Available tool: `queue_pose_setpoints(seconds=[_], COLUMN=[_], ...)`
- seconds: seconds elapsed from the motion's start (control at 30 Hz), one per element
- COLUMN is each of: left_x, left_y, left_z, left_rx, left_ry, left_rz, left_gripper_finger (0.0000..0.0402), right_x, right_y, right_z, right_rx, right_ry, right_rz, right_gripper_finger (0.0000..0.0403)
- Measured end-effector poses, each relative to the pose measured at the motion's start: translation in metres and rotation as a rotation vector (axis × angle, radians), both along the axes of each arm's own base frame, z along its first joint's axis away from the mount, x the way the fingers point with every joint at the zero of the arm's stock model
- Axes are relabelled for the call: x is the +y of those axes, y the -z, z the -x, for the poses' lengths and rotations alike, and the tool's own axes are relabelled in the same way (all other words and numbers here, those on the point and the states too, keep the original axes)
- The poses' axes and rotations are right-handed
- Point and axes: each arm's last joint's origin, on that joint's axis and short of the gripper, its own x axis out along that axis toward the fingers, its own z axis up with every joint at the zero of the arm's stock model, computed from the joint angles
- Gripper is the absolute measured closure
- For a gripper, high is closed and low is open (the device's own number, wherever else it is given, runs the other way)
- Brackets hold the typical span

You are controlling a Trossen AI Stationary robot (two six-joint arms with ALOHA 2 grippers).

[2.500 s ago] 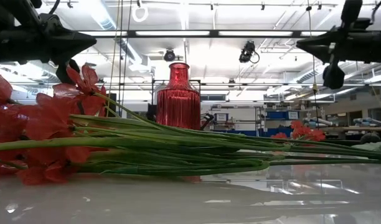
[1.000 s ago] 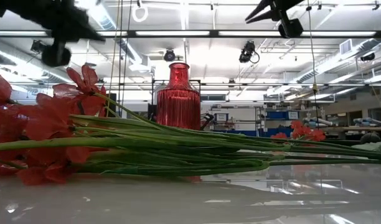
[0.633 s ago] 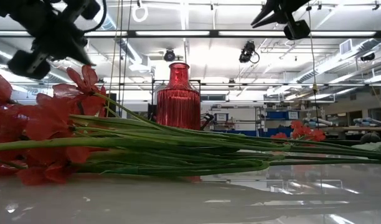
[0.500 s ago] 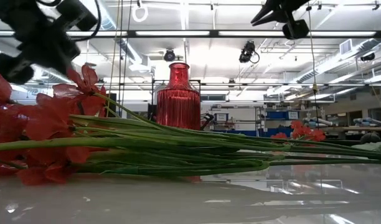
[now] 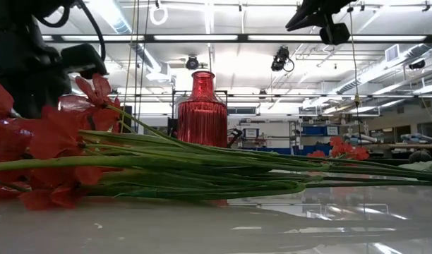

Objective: Sort flowers into vase by color
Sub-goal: Put the left white flowers into the green flower vase

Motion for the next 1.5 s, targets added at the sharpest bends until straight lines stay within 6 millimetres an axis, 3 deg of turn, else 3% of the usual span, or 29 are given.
queue_pose_setpoints(seconds=[0.33,0.53,1.1,1.5], left_x=[0.004,0.011,0.016,0.017], left_y=[0.017,0.018,0.043,0.035], left_z=[-0.012,-0.011,-0.024,-0.019], left_rx=[0.093,0.119,0.233,0.2], left_ry=[-0.051,-0.087,-0.14,-0.025], left_rz=[0.036,0.017,-0.04,-0.074], left_gripper_finger=[0.0202,0.018,0.0251,0.0375], right_x=[-0.004,-0.005,-0.005,-0.005], right_y=[0.002,0.005,0.006,0.006], right_z=[0.002,0.005,0.006,0.006], right_rx=[0.034,0.07,0.082,0.082], right_ry=[0.007,0.02,-0.022,-0.05], right_rz=[0.046,0.03,0.037,0.05], right_gripper_finger=[0.0345,0.0317,0.03,0.0302])
